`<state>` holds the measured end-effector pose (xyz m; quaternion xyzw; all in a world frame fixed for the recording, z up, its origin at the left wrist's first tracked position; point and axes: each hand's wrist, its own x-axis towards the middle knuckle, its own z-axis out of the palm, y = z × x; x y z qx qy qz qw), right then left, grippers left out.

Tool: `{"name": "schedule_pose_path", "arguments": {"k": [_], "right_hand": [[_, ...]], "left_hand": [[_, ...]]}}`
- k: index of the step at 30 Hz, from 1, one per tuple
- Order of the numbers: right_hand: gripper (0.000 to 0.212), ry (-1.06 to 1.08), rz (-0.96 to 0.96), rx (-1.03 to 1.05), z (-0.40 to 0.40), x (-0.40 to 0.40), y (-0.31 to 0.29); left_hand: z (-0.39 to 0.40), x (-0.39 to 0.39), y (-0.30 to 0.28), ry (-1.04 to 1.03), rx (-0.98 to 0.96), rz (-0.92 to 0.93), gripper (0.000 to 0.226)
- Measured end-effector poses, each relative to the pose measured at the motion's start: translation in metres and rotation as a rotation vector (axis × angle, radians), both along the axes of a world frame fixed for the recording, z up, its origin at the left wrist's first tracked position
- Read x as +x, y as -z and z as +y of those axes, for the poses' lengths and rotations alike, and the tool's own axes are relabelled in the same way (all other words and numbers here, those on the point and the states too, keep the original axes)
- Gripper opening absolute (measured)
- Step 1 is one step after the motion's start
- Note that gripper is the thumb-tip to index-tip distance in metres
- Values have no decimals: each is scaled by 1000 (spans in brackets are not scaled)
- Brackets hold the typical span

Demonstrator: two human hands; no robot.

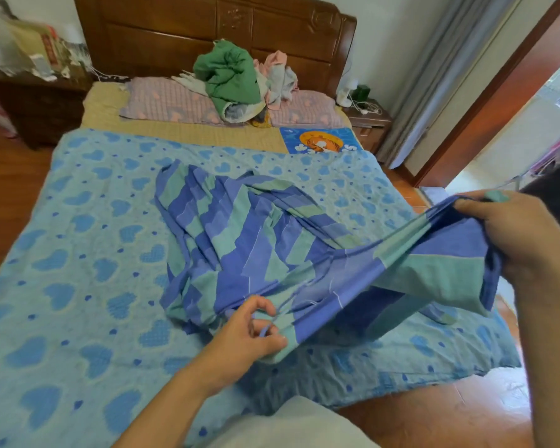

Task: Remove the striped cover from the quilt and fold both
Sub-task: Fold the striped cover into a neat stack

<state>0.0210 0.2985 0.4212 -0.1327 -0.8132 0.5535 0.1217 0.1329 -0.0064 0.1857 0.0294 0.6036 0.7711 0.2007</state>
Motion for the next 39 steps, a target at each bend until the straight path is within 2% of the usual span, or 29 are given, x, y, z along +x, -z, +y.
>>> {"name": "schedule_pose_path", "arguments": {"k": [3, 6, 10, 13, 16, 20, 22, 23, 25, 29, 31, 36, 39], "right_hand": [[3, 69, -76, -50, 5, -8, 37], [7, 117, 66, -41, 3, -11, 57], [15, 76, 121, 108, 13, -12, 63], [25, 72, 77, 243, 32, -14, 63], [22, 18, 25, 269, 36, -8, 72], [19, 1, 0, 158, 37, 5, 80], [17, -70, -29, 118, 35, 12, 75], [17, -109, -35, 125, 35, 15, 73], [16, -179, -40, 157, 36, 19, 68], [23, -367, -37, 216, 37, 32, 56], [26, -407, -11, 214, 36, 38, 51], [24, -376, 89, 227, 27, 43, 33], [20, -285, 158, 227, 23, 44, 21]], "left_hand": [[-2, 29, 25, 79, -217, -24, 37], [3, 39, 46, 6, -320, -47, 40], [-3, 38, 53, -144, -372, 21, 38], [-11, 33, 50, -141, -359, 88, 32], [-20, 30, 49, -6, -515, 136, 13], [-14, 27, 40, 257, -680, 238, 25], [-6, 21, 34, 366, -786, 315, 13], [-1, 18, 31, 381, -809, 341, 16], [7, 9, 28, 349, -838, 406, 33], [18, -16, 28, 114, -764, 503, 11], [22, -30, 28, 42, -779, 505, 12], [35, -44, 35, -18, -856, 596, 25], [43, -40, 39, -157, -953, 775, 28]]}}
